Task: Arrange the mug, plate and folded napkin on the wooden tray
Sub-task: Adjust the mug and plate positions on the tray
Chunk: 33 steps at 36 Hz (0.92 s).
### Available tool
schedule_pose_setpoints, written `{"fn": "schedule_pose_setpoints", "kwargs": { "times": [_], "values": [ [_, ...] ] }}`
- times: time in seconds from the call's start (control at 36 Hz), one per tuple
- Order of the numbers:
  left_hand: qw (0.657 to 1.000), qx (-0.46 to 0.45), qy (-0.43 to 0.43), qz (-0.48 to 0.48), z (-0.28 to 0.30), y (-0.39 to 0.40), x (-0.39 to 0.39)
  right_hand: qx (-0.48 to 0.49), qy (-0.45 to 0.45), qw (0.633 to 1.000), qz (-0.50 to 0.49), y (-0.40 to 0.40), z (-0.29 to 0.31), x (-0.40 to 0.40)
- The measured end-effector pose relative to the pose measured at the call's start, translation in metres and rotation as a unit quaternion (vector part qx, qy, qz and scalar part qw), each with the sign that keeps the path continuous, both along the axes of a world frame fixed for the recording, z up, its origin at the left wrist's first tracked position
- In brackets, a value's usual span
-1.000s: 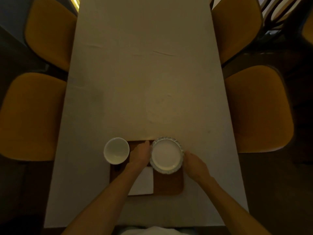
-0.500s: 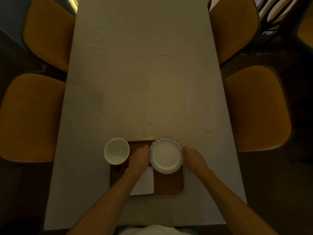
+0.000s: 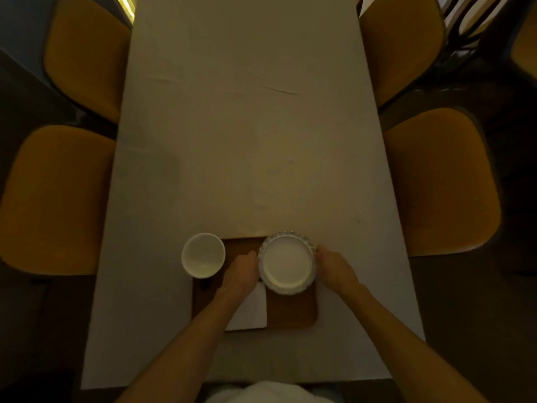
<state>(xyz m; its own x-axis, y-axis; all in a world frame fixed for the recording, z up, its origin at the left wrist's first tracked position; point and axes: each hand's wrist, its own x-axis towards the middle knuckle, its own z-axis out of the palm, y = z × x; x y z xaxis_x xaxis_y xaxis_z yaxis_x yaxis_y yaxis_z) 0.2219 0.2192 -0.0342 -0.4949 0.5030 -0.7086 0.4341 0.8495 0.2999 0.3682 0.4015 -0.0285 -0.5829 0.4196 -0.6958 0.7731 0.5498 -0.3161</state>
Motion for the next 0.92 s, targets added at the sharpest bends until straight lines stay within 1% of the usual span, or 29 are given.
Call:
{"fn": "schedule_pose_setpoints", "kwargs": {
  "times": [0.11,0.31,0.36,0.47,0.53,0.67,0.78,0.86,0.92],
  "values": [
    [1.0,0.006,0.01,0.012,-0.003,0.008,-0.007,-0.007,-0.013,1.0,-0.021,-0.007,0.001,0.01],
    [0.998,0.033,0.013,0.053,0.0,0.012,-0.01,-0.016,0.008,0.996,-0.09,-0.013,0.003,0.016],
    [0.996,0.053,0.022,0.069,0.003,0.007,-0.008,0.014,0.033,0.994,-0.102,-0.018,0.004,0.015],
    [0.991,0.098,0.061,0.062,0.017,-0.014,0.007,0.116,0.111,0.983,-0.088,-0.036,0.012,0.017],
    [0.989,0.106,0.077,0.07,0.024,-0.03,0.017,0.126,0.126,0.981,-0.071,-0.047,0.014,0.017],
    [0.989,0.08,0.074,0.104,0.018,-0.068,0.04,0.127,0.143,0.981,-0.038,-0.084,0.017,0.018],
    [0.989,0.033,0.049,0.135,0.008,-0.094,0.047,0.088,0.131,0.987,-0.01,-0.112,0.021,0.016],
    [0.987,0.003,0.039,0.157,0.006,-0.105,0.046,0.062,0.145,0.987,-0.004,-0.128,0.014,0.016],
    [0.986,-0.023,0.038,0.161,0.004,-0.109,0.043,0.045,0.122,0.991,0.017,-0.136,0.01,0.015]
  ]
}}
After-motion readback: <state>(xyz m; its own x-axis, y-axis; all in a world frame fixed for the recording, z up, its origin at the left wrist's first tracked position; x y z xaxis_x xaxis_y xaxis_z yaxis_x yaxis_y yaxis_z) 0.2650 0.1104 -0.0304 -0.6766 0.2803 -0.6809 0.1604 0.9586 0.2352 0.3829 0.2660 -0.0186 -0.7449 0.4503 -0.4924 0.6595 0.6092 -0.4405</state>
